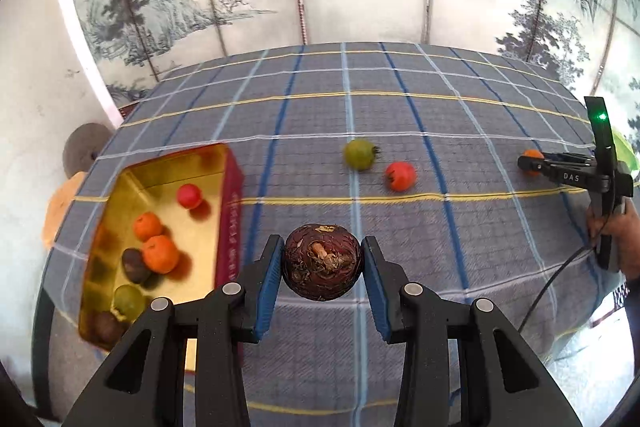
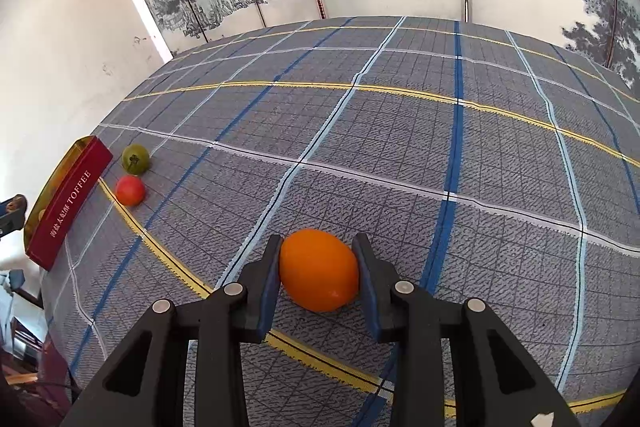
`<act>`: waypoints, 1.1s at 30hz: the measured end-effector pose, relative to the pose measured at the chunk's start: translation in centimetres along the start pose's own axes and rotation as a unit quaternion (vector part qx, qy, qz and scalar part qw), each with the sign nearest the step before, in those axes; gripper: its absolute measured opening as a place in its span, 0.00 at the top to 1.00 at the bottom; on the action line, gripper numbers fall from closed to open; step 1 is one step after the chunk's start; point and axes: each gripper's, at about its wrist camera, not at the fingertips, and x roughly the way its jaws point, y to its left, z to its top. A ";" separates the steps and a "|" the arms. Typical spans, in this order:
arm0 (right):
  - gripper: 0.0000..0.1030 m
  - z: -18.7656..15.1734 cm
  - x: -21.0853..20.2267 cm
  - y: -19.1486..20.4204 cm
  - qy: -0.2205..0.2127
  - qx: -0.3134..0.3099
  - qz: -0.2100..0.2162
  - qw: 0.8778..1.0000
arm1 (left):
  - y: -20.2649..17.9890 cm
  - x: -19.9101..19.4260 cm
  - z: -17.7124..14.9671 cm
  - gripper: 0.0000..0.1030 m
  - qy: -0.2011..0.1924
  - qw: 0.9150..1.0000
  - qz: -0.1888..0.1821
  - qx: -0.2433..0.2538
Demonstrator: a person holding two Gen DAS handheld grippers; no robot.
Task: Organize fruits
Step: 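Grasp the wrinkled dark brown fruit with the left gripper while the right gripper holds the orange, then lower the brown fruit into the tin and open the left gripper while the right gripper holds the orange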
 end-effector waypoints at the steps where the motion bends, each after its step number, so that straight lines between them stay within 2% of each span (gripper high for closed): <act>1: 0.69 0.0 0.0 0.1 0.000 -0.002 -0.003 1.000 | 0.4 -0.1 -0.2 0.61 -0.001 1.000 0.004 -0.004; 13: 0.69 0.0 0.1 0.7 0.003 -0.019 -0.024 1.000 | 4.7 -0.7 -2.0 0.61 -0.008 0.998 0.053 -0.036; 33: 0.69 -0.1 0.0 0.8 0.004 -0.023 -0.028 0.999 | 9.6 1.5 -3.7 0.61 0.010 0.992 0.098 -0.081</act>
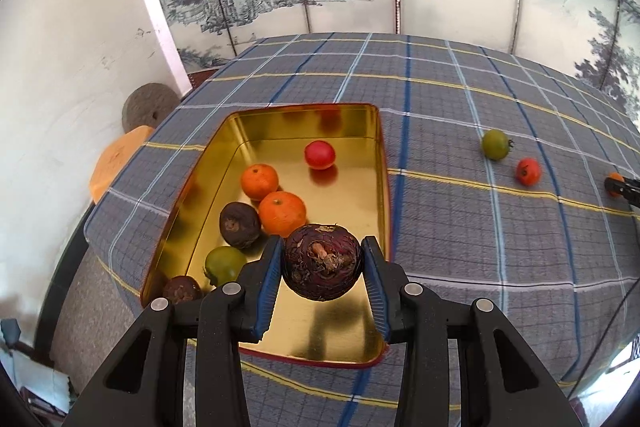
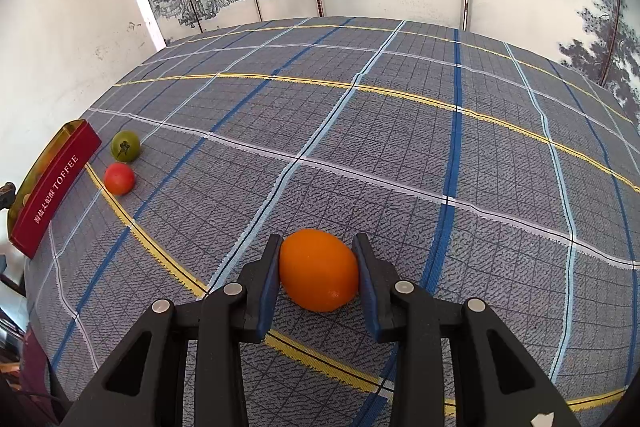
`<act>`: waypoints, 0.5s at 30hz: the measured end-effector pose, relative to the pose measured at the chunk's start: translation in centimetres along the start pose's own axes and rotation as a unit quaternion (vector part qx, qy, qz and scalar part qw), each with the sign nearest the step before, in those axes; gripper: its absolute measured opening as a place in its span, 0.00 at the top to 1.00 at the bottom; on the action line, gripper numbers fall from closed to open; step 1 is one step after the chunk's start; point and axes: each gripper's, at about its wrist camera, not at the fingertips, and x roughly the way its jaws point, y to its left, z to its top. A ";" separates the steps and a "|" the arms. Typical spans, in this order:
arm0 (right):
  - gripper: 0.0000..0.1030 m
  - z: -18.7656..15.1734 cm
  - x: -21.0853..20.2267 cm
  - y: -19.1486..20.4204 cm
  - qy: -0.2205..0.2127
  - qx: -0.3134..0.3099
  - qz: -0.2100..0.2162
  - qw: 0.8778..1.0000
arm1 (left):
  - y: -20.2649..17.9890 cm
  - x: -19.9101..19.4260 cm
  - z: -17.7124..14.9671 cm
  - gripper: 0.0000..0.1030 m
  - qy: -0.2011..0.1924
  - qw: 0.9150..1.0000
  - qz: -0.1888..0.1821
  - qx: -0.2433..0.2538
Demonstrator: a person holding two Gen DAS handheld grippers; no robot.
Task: Organize fruits
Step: 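Lower the brown fruit into the tin and open the left gripper while the right gripper holds the orange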
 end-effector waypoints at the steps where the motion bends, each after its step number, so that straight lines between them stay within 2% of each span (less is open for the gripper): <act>1: 0.69 0.0 0.0 0.0 0.000 0.000 0.000 1.000 | 0.2 0.2 -0.1 0.61 0.002 1.000 0.002 -0.001; 15: 0.69 0.0 0.1 0.0 0.000 -0.002 -0.002 1.000 | 1.7 2.4 -0.8 0.61 0.015 0.999 0.020 -0.020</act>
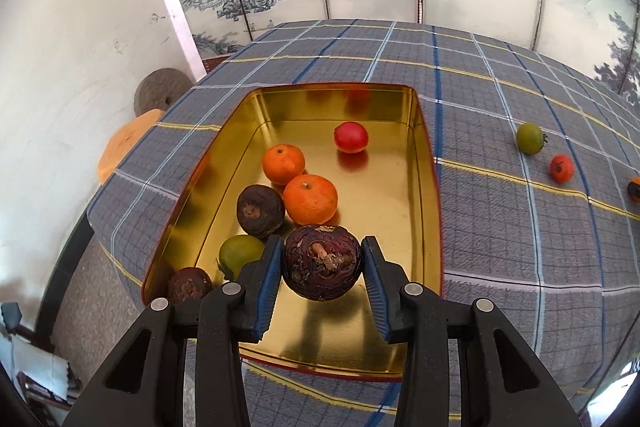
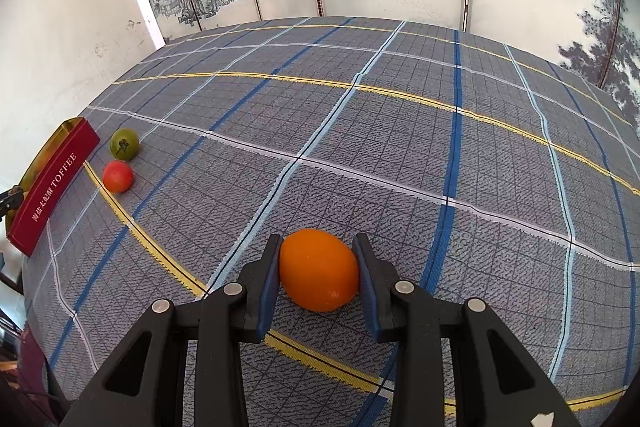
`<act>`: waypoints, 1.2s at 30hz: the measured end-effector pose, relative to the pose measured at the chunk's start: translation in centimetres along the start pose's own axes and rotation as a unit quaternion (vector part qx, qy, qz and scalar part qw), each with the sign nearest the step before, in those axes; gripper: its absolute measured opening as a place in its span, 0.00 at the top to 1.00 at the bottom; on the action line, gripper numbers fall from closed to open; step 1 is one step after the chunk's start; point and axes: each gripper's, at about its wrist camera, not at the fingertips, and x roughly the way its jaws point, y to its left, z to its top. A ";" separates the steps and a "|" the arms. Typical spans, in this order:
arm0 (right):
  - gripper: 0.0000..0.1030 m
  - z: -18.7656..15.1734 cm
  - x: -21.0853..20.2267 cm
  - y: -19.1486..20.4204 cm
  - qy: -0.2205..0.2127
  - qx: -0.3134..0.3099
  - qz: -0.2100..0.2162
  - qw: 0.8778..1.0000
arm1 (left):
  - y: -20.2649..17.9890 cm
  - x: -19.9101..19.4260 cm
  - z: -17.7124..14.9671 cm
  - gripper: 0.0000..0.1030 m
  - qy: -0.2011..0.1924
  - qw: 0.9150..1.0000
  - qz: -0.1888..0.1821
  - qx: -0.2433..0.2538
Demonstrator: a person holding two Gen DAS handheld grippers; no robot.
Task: Organize fruits
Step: 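Lower the brown fruit into the tin and open the left gripper while the right gripper holds the orange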
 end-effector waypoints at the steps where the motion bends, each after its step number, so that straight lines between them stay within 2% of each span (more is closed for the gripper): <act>1: 0.69 0.0 0.0 0.0 0.000 0.000 0.000 1.000 | 0.1 0.2 -0.1 0.61 0.002 1.000 0.001 -0.001; 16: 0.69 0.0 0.0 0.0 0.000 -0.001 -0.001 1.000 | 0.2 1.2 -0.7 0.60 0.009 1.000 0.024 0.002; 19: 0.69 0.0 0.0 0.0 0.000 -0.003 -0.004 1.000 | 0.1 1.1 -0.7 0.52 0.008 0.999 0.031 0.005; 21: 0.68 -0.1 0.0 0.2 0.001 -0.008 -0.010 1.000 | 0.1 0.6 -0.7 0.41 -0.002 0.999 0.039 0.008; 22: 0.68 -0.1 0.0 0.3 0.000 -0.012 -0.016 1.000 | 0.0 0.3 -0.7 0.39 -0.010 0.999 0.044 0.010; 27: 0.69 -0.3 -0.1 0.6 -0.001 -0.021 -0.026 0.999 | 0.2 -0.4 -0.6 0.38 -0.020 0.999 0.045 0.010; 36: 0.69 -1.4 -1.8 2.4 -0.008 -0.014 -0.005 1.000 | 0.5 -0.9 -1.1 0.38 -0.025 0.998 0.051 0.013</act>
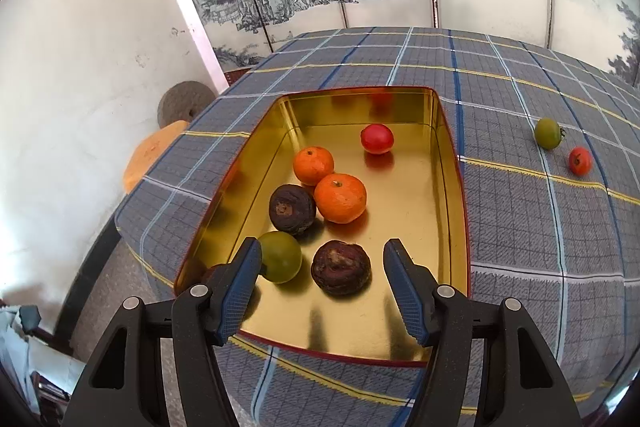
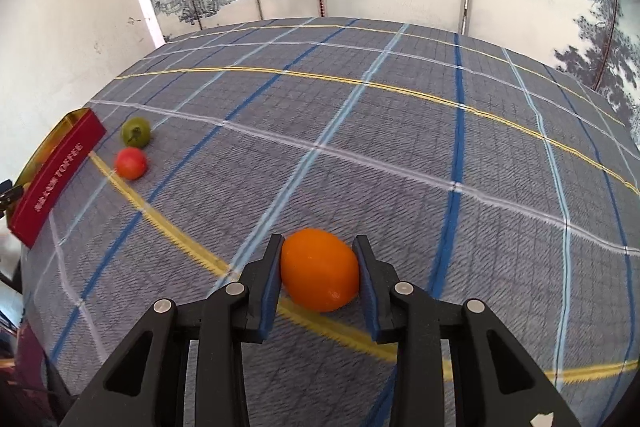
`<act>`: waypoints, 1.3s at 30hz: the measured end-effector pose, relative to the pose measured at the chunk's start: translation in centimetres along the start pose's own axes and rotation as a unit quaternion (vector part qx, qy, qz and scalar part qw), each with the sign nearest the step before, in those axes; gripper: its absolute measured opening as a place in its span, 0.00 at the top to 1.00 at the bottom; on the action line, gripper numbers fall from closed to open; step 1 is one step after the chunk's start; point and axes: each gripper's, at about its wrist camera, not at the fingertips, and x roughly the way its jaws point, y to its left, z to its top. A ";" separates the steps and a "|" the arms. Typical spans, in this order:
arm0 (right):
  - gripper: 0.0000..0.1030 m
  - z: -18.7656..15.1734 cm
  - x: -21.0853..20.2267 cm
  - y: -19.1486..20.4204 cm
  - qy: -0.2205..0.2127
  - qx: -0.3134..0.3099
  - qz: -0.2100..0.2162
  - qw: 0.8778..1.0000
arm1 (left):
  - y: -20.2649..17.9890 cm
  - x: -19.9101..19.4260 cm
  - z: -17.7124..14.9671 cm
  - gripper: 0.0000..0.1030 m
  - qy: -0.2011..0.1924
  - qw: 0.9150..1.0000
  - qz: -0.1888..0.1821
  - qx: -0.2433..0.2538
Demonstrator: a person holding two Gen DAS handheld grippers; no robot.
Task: Organize fruits
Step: 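Lower the brown fruit into the tin and open the left gripper while the right gripper holds the orange, then carry the orange into the tin and open the right gripper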
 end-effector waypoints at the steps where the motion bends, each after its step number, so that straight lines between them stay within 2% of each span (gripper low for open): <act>1: 0.69 0.0 -0.2 0.5 -0.002 -0.001 0.003 1.000 | 0.0 0.0 0.0 0.38 -0.001 1.000 0.002 0.001; 7: 0.69 1.4 -2.2 5.8 -0.023 -0.029 0.065 0.997 | 0.7 -0.2 -0.6 0.38 0.000 1.000 -0.004 -0.010; 14: 0.69 3.9 -2.6 16.5 -0.033 -0.109 0.148 0.982 | 2.1 -0.3 -1.4 0.38 -0.001 1.000 0.003 -0.021; 23: 0.69 8.1 1.6 27.2 -0.012 -0.147 0.244 0.958 | 3.9 -0.6 -2.1 0.38 -0.001 1.000 0.003 -0.029; 28: 0.69 9.2 4.9 31.1 0.013 -0.154 0.261 0.953 | 4.9 -0.8 -2.5 0.37 -0.001 0.999 0.000 -0.035; 31: 0.69 9.6 6.5 32.9 0.027 -0.163 0.257 0.952 | 5.4 -0.9 -2.6 0.34 -0.001 0.999 -0.001 -0.041; 39: 0.67 11.1 9.8 35.1 0.040 -0.155 0.237 0.958 | 5.6 -0.8 -2.7 0.32 0.005 0.999 -0.007 -0.045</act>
